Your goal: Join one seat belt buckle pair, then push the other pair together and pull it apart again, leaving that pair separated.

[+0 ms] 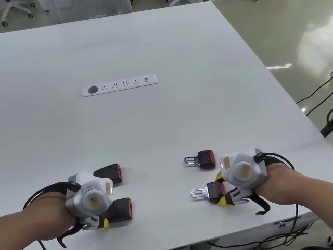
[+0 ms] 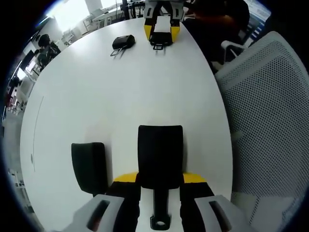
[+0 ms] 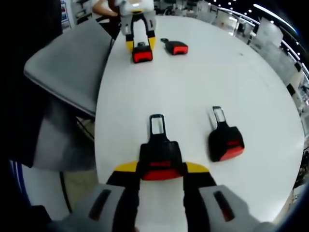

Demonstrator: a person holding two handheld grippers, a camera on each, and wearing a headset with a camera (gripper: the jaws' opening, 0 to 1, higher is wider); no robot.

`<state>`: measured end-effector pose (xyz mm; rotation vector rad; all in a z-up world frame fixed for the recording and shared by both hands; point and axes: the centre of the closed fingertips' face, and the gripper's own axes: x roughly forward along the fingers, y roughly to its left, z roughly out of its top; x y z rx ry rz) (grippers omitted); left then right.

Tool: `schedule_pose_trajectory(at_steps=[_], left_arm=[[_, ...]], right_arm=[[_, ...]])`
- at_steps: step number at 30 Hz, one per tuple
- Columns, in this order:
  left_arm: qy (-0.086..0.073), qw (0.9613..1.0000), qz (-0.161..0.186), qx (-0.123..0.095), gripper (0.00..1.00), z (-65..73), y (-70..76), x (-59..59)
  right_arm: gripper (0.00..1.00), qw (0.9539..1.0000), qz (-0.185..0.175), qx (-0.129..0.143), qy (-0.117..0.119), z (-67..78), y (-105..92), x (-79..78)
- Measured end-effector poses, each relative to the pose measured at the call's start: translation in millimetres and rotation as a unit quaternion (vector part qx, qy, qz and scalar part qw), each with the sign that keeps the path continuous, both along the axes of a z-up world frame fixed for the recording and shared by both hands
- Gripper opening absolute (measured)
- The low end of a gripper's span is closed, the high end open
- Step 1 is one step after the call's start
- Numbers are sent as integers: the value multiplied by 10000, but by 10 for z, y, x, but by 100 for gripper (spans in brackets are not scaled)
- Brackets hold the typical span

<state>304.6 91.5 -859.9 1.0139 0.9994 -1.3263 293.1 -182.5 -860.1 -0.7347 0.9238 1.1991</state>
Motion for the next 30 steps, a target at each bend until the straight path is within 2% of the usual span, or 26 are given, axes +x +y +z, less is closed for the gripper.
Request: schedule_pose_trajectory(at_steps=[4,8,16,22,30], left_arm=[[2,10000,-14,15,32,5,0,-3],[10,10000,-25,21,32,3,2,-6],[18,10000,-41,58,32,6,-1,-7],[26,9998,-81,182,32,3,-2,-7],[31,9997,-76,219,32,-4,3,-7]], right_arm=[[34,10000,-62,-33,-5,2,12,6],[34,10000,-70,27,-31,14,109,-5],[34,9989,-199,417,-101,30,453,24],[34,9972,-236,688,-164,38,699,45],[34,9958,-169,882,-185,44,987,18]])
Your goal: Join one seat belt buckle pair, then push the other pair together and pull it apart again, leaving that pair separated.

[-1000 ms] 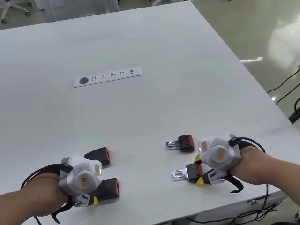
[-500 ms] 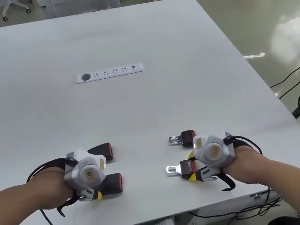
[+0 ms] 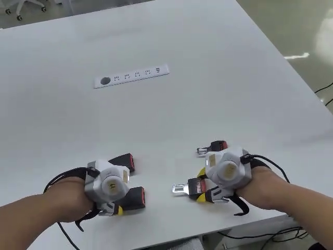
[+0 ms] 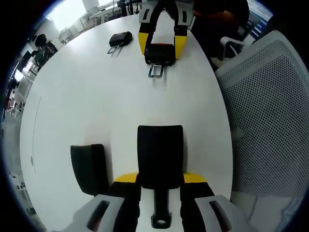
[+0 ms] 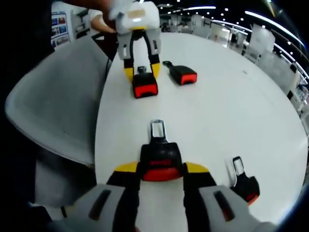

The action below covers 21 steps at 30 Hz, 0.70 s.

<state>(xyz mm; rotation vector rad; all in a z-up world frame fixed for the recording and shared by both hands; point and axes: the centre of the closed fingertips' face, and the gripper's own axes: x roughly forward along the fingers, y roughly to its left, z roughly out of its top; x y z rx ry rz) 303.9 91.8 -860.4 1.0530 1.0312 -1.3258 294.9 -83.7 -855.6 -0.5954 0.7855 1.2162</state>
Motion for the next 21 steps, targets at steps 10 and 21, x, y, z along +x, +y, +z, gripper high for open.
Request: schedule_pose_trajectory(at_steps=[10,21], left_arm=[[11,10000,-41,69,32,-5,-5,3],[1,10000,-11,30,32,-6,-10,2]], right_arm=[[34,9997,159,47,-177,2,382,9],[34,9993,320,-102,-167,-12,650,-8]])
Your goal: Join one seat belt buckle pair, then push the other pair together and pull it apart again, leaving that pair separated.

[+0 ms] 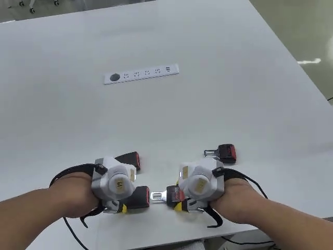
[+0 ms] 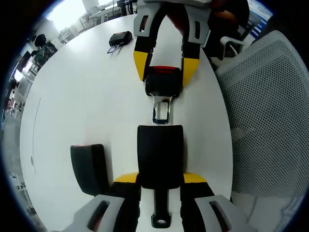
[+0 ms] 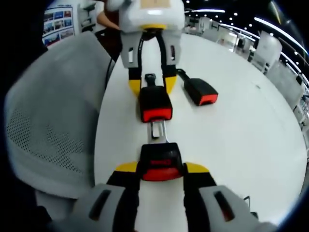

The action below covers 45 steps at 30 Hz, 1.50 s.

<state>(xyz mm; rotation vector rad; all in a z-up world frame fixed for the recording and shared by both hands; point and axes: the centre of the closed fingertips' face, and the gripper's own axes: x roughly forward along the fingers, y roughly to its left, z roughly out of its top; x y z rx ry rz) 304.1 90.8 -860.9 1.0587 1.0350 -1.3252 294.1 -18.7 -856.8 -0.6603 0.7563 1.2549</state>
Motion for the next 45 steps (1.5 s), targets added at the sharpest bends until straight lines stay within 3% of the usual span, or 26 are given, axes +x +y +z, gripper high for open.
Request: schedule_pose_trajectory(at_steps=[11,30,45], left_arm=[[3,10000,-38,-28,32,5,-5,-4],[5,9997,-263,17,31,8,4,-2],[7,9996,-288,45,31,1,4,5]], right_arm=[[34,9999,28,-98,-55,-3,31,23],[32,9996,97,251,-106,19,169,52],[31,9998,116,175,-65,9,264,71]])
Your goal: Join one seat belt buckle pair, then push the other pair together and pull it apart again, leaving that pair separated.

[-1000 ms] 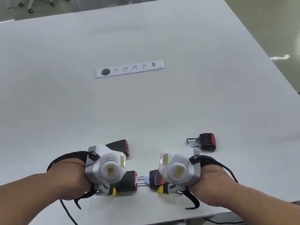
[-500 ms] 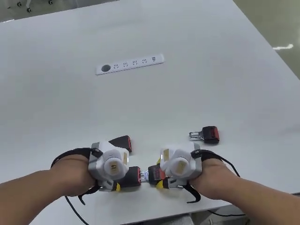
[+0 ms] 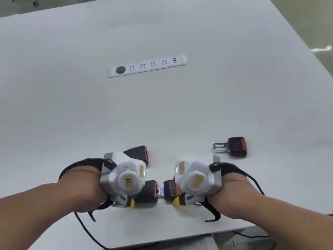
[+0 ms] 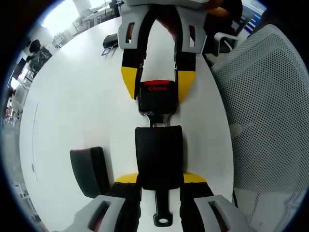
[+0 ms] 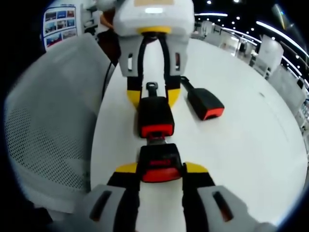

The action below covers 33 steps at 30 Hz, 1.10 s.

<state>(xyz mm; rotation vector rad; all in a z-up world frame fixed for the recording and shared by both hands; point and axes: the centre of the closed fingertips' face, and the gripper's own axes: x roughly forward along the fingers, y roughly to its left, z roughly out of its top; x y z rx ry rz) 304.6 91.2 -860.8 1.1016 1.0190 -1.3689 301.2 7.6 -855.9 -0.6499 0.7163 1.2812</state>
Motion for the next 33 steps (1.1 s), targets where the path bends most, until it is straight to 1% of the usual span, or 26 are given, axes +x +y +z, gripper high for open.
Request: schedule_pose_trajectory(at_steps=[4,6,7,8,9,15,19,23,25,29,33], left_arm=[[-20,10000,15,22,30,-2,0,0],[-19,10000,6,18,30,-6,-5,-2],[-26,10000,12,8,30,2,2,3],[-41,10000,13,31,30,13,18,12],[-33,10000,9,-1,30,3,13,9],[-37,10000,-15,33,31,-6,21,9],[-44,10000,53,-23,31,-3,30,3],[4,9999,128,-109,30,-1,36,12],[3,9998,163,-118,30,4,32,9],[15,9997,197,-156,30,4,36,6],[27,9996,237,-145,30,6,34,-1]], right_arm=[[31,10000,-5,42,-23,-1,104,4],[31,10000,-36,80,-6,-2,118,7],[31,10000,-28,67,1,-30,112,23],[31,9999,-52,97,9,-26,104,24],[31,9999,-48,116,20,-33,103,30],[31,9999,-28,104,6,-30,117,18],[32,10000,60,48,-4,-28,114,13],[32,9999,134,40,-6,-16,90,14],[32,9999,121,55,88,-17,96,24],[32,9998,203,-59,62,-15,97,9],[32,9998,170,-12,68,-10,77,3]])
